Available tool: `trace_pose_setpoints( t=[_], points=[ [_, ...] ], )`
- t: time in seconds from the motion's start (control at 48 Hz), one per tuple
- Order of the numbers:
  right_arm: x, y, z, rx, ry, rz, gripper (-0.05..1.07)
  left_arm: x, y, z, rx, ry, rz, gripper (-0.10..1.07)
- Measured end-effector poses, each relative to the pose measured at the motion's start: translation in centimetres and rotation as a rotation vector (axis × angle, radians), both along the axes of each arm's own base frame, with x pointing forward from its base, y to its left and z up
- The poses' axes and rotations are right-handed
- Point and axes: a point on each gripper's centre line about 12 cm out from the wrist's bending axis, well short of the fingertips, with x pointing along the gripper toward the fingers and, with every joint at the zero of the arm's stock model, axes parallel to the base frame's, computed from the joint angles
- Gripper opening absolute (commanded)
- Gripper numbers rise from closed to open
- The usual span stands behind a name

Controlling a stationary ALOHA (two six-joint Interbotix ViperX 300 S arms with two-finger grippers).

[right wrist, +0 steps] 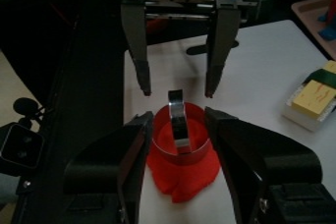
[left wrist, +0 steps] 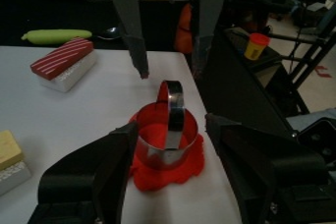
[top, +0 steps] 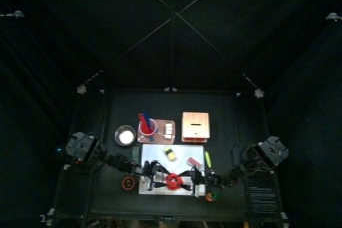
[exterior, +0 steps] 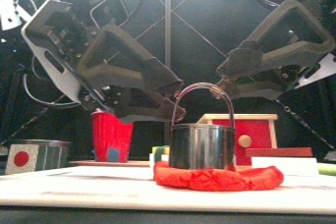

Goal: Press down on cookie cutter

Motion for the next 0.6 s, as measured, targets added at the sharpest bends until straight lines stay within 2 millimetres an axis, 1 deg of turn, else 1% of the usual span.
trace_pose_setpoints(
  t=[0.417, 0.604],
  points=[
    [0.4, 0.1, -1.0, 0.016, 0.044, -0.024, 0.82, 0.4, -0.1, 0.2, -0.004, -0.01, 0.001, 0.91],
    [0.4, 0.1, -1.6, 0.017, 0.061, -0.032, 0.82, 0.7, -0.3, -0.6, 0.002, 0.01, -0.001, 0.88]
  ],
)
